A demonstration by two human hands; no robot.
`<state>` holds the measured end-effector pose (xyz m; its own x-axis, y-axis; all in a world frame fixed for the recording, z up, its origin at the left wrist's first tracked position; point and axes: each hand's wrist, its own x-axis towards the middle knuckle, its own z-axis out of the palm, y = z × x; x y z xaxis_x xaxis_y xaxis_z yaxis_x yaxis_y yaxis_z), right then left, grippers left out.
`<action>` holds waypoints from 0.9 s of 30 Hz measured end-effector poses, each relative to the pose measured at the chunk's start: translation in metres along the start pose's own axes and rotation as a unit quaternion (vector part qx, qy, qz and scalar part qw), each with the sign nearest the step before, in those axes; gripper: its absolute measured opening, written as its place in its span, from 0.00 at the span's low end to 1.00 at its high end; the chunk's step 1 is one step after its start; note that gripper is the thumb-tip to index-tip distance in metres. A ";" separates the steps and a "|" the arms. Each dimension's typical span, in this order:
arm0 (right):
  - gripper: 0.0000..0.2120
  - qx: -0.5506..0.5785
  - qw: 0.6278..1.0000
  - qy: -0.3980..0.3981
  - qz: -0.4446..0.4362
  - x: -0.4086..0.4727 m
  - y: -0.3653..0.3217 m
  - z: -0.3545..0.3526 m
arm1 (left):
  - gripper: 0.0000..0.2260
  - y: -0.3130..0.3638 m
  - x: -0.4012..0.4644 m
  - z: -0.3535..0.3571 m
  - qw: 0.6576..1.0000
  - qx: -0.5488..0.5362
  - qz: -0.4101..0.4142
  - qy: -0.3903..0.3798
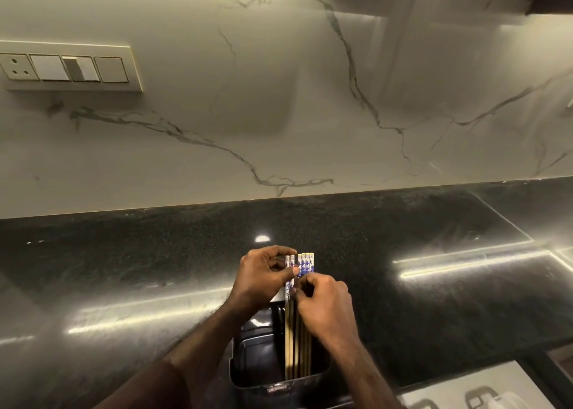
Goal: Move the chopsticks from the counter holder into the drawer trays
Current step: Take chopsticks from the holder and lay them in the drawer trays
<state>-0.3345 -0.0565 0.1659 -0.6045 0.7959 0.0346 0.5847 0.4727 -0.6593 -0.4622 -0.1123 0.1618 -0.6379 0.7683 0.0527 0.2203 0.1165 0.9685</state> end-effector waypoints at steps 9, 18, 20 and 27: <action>0.05 0.013 1.000 -0.010 -0.003 -0.003 0.003 -0.002 | 0.13 0.002 -0.001 0.008 0.999 -0.037 -0.007 -0.016; 0.06 0.027 1.000 -0.011 -0.006 -0.003 0.004 -0.005 | 0.13 0.006 -0.007 -0.007 1.000 0.014 0.014 0.022; 0.09 0.038 0.999 -0.022 -0.017 -0.003 0.001 -0.006 | 0.14 0.016 -0.010 -0.015 0.999 0.021 0.031 0.030; 0.06 0.199 0.973 -0.111 -0.047 -0.009 -0.027 -0.013 | 0.14 0.071 -0.028 -0.045 0.996 0.007 0.083 0.035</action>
<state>-0.3374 -0.0718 0.1936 -0.7732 0.6337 -0.0249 0.2922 0.3211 -0.9008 -0.4626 -0.1539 0.2399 -0.6425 0.7315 0.2284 0.3359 0.0009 0.9419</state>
